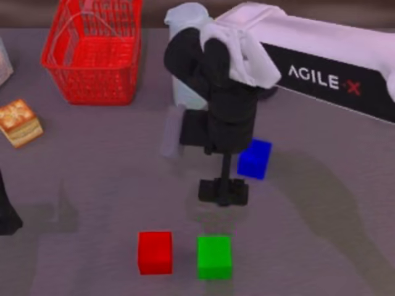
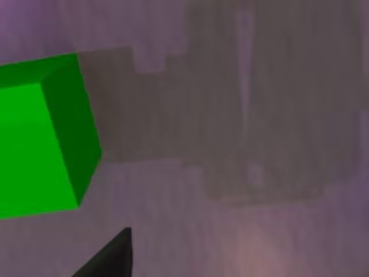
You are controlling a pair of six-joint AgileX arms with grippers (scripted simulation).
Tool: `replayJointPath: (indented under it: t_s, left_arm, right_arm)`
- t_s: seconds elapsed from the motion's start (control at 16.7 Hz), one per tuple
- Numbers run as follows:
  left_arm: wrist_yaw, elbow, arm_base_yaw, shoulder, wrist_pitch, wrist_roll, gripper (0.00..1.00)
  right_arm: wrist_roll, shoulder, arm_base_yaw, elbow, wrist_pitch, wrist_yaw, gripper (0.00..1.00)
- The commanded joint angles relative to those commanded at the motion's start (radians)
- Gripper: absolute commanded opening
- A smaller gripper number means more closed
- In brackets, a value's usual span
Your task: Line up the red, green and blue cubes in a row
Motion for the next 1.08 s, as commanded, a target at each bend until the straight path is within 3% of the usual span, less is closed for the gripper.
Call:
replayJointPath:
  t_s: [0.24,0.36,0.72,1.08]
  left_arm:
    - [0.0,0.0,0.0,0.0,0.0,0.0,1.0]
    - [0.0,0.0,0.0,0.0,0.0,0.0,1.0]
    - [0.0,0.0,0.0,0.0,0.0,0.0,1.0]
    - [0.0,0.0,0.0,0.0,0.0,0.0,1.0]
  right_arm:
    - [-0.035,0.119,-0.155,0.185,-0.056,0.002,1.0]
    - [-0.042,0.143,-0.187,0.217,-0.067,0.003,1.0]
    - [-0.04,0.145,-0.186,0.2,-0.048,0.003,1.0]
    - [-0.04,0.205,-0.187,0.038,0.184,0.004,1.0]
